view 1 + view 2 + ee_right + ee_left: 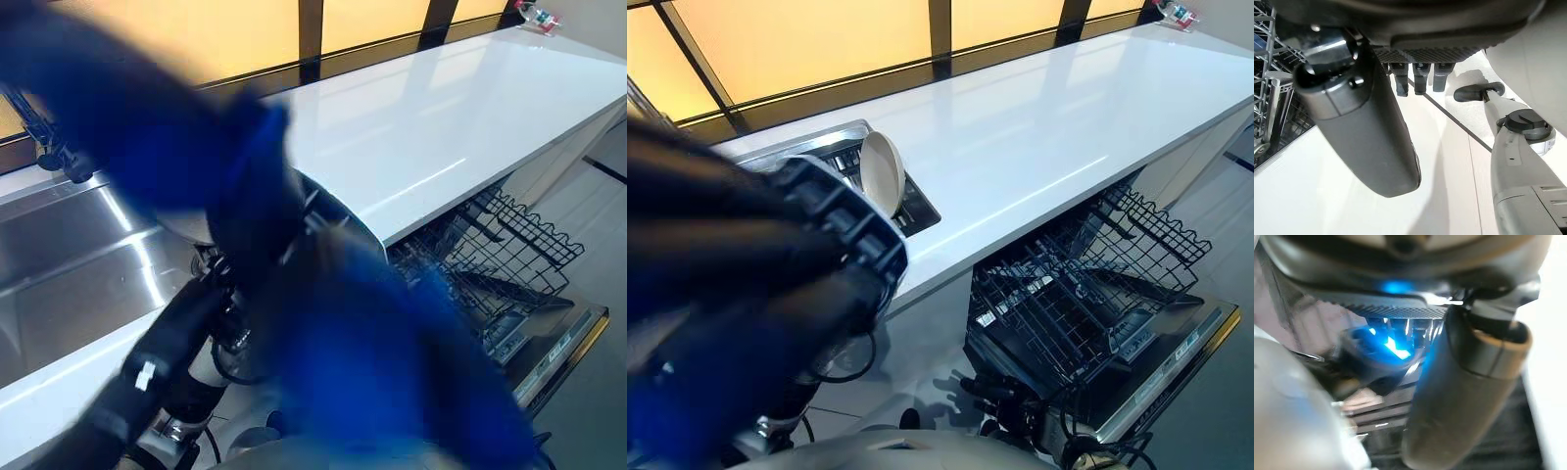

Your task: Pick up plates and place into dishwasher.

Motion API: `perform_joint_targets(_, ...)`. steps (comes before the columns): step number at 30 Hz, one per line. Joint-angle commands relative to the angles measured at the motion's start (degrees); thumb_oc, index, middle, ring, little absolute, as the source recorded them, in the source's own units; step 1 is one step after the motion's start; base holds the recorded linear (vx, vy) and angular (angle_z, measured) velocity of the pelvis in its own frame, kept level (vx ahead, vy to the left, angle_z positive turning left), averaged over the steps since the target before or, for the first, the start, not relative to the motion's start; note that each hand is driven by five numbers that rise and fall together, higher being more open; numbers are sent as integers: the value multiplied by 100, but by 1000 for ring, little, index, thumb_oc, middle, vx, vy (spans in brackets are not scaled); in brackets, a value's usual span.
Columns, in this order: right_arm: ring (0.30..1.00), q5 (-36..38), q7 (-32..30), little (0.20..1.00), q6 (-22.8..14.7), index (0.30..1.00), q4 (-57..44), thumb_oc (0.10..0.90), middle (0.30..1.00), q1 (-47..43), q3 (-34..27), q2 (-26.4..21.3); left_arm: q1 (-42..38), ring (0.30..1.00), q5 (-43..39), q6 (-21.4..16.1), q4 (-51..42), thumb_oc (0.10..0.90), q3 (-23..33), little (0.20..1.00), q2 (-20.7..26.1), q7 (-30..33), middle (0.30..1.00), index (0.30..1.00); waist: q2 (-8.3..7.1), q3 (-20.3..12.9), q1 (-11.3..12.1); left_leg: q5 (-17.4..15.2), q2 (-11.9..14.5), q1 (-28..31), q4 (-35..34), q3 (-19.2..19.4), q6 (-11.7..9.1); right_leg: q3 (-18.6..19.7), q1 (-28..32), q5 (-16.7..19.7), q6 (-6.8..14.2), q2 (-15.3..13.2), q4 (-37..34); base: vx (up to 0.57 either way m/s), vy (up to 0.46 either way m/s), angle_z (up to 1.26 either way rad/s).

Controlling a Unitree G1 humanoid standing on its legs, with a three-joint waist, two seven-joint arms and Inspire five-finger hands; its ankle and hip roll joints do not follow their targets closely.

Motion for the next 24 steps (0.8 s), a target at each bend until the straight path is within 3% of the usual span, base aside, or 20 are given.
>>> perform_joint_targets(1, 900, 244, 84, 900, -224, 900, 146, 800, 900, -47, -50, 5, -331, 900, 1630, -1744, 63, 800, 1113, 900, 412, 1604, 900, 900, 182, -53, 88, -580, -100, 72, 88, 456, -78, 43, 196, -671, -94, 329, 164, -13, 57, 8)
perform_joint_targets(3, 900, 265, 173, 900, -345, 900, 164, 800, 900, 145, -174, -83, -57, 900, 1580, -2400, 398, 800, 2023, 900, 908, 2346, 900, 900, 212, -79, 221, -572, -147, 37, 102, 384, -92, -20, 224, -702, -96, 297, 135, 3, 47, 7)
perform_joint_targets(7, 900, 310, 164, 900, -378, 900, 136, 800, 900, 310, -322, -86, 503, 900, 2269, -3027, 695, 800, 3224, 900, 1100, 3652, 900, 900, 227, -137, 392, -554, -213, -4, 101, 222, -92, -112, 224, -763, -132, 269, 153, 18, 19, 11)
perform_joint_targets(11, 900, 309, 76, 900, -408, 900, 149, 800, 900, 353, -360, -18, 767, 900, 4325, -3532, 883, 800, 3880, 900, 1162, 5341, 900, 900, 239, -210, 480, -522, -244, -38, 68, 123, -70, -178, 190, -803, -161, 255, 191, 28, 15, 19)
perform_joint_targets(12, 900, 299, 47, 900, -396, 900, 131, 800, 900, 368, -358, -1, 828, 900, 5345, -3563, 982, 800, 4086, 900, 1253, 6202, 900, 900, 242, -225, 504, -556, -250, -13, 66, 101, -64, -177, 205, -855, -173, 254, 217, 44, 12, 32)
perform_joint_targets(14, 900, 304, 24, 900, -384, 900, 123, 800, 900, 376, -351, 6, 863, 900, 5928, -3516, 1148, 800, 4232, 900, 1415, 6814, 900, 900, 253, -268, 510, -529, -259, -31, 45, 77, -47, -199, 173, -848, -173, 246, 232, 29, 14, 35)
perform_joint_targets(16, 900, 289, 22, 900, -372, 900, 91, 800, 900, 403, -339, 1, 942, 900, 7029, -3238, 1410, 800, 4436, 900, 1659, 7820, 900, 900, 271, -302, 506, -534, -269, -29, 36, 67, -30, -200, 151, -860, -172, 240, 256, 30, 16, 25)
perform_joint_targets(18, 900, 269, 6, 900, -352, 900, 47, 800, 900, 423, -337, 0, 1000, 900, 7455, -3099, 1603, 800, 4502, 900, 1877, 8199, 900, 900, 280, -319, 497, -543, -274, -23, 35, 73, -18, -202, 142, -862, -165, 233, 268, 30, 18, 1)
perform_joint_targets(19, 900, 245, 2, 900, -319, 900, 1, 800, 900, 444, -346, -10, 1092, 900, 8053, -2857, 1811, 800, 4587, 900, 2148, 8744, 900, 900, 300, -337, 488, -551, -281, -14, 35, 82, -3, -200, 143, -854, -150, 222, 266, 39, 20, -4)
perform_joint_targets(24, 900, 122, 20, 900, -230, 900, -69, 800, 900, 490, -411, -81, 1362, 900, 9660, -1996, 2434, 800, 4789, 900, 2938, 9577, 900, 900, 353, -373, 440, -589, -308, 30, 35, 139, 38, -162, 142, -840, -107, 201, 279, 44, 27, -5)
